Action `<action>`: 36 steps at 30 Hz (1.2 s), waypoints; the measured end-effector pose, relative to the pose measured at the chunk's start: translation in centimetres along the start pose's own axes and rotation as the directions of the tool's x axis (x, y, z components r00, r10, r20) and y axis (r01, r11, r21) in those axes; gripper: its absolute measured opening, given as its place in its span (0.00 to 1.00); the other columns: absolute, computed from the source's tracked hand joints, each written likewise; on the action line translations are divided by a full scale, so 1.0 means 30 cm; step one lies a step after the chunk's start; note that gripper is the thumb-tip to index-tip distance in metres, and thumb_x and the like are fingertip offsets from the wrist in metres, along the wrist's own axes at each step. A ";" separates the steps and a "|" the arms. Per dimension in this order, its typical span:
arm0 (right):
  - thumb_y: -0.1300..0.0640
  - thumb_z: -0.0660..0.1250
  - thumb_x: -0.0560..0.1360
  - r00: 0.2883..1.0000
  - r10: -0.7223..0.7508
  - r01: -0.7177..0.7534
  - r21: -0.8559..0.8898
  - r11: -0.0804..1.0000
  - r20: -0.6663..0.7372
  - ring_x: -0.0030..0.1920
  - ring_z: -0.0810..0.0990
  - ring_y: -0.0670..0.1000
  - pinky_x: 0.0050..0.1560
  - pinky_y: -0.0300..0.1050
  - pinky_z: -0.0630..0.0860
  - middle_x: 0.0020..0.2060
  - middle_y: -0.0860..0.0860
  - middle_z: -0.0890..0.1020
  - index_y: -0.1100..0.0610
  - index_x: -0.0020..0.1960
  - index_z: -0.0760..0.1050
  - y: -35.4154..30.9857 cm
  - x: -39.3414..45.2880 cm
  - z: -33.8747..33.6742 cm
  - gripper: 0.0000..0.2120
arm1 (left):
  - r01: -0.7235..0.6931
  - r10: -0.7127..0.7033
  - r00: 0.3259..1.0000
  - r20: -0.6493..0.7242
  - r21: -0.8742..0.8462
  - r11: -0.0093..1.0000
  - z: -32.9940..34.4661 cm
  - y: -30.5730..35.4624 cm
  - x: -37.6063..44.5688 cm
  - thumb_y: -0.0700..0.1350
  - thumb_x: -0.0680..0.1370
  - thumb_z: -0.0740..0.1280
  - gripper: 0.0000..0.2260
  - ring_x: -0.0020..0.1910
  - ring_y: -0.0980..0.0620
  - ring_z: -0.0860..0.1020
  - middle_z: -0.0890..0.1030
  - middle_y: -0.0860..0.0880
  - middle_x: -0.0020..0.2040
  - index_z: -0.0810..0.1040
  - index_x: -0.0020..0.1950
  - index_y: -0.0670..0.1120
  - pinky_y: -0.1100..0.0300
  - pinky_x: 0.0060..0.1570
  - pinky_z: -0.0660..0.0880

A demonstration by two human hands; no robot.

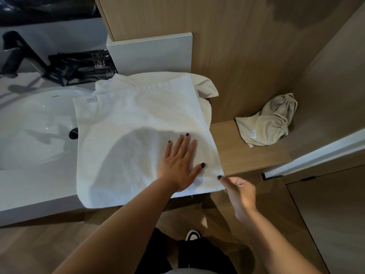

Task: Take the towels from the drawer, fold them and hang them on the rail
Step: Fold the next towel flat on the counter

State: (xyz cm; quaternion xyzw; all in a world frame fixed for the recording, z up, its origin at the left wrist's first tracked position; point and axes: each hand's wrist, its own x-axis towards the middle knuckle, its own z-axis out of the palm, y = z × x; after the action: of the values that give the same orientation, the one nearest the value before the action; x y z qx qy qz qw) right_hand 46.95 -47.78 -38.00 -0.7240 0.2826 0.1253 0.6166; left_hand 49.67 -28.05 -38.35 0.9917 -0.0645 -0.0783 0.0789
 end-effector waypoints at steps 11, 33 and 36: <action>0.70 0.63 0.75 0.500 -0.746 0.834 -0.477 0.278 0.439 0.72 0.68 0.52 0.72 0.49 0.66 0.68 0.56 0.74 0.62 0.68 0.73 -0.196 -0.048 0.314 0.21 | 0.029 -0.077 0.976 -0.203 -0.227 0.973 -0.046 -0.205 -0.171 0.53 0.84 0.47 0.26 0.80 0.49 0.45 0.50 0.48 0.81 0.53 0.81 0.45 0.51 0.78 0.44; 0.48 0.52 0.82 0.570 -0.351 0.773 -0.630 -0.078 0.743 0.79 0.36 0.54 0.78 0.56 0.41 0.80 0.53 0.45 0.56 0.79 0.52 -0.212 0.022 0.345 0.27 | 0.628 -0.665 0.747 -0.023 -0.303 0.716 -0.079 -0.430 -0.548 0.57 0.84 0.51 0.27 0.80 0.42 0.44 0.45 0.44 0.81 0.49 0.81 0.50 0.46 0.77 0.46; 0.60 0.56 0.80 0.401 -0.433 0.877 -0.474 -0.071 0.807 0.79 0.39 0.55 0.79 0.53 0.45 0.79 0.53 0.52 0.56 0.73 0.64 -0.175 -0.081 0.340 0.21 | 0.618 -0.861 0.505 -0.054 -0.674 0.405 -0.071 -0.355 -0.616 0.47 0.82 0.61 0.24 0.79 0.41 0.53 0.53 0.43 0.79 0.59 0.76 0.44 0.42 0.75 0.59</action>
State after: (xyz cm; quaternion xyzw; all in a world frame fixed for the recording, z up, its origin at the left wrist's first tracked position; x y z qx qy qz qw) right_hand 49.65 -36.91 -34.51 -0.9124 -0.3783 0.0711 0.1392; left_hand 33.16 -14.72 -35.38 0.8280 0.4380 0.0812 0.3407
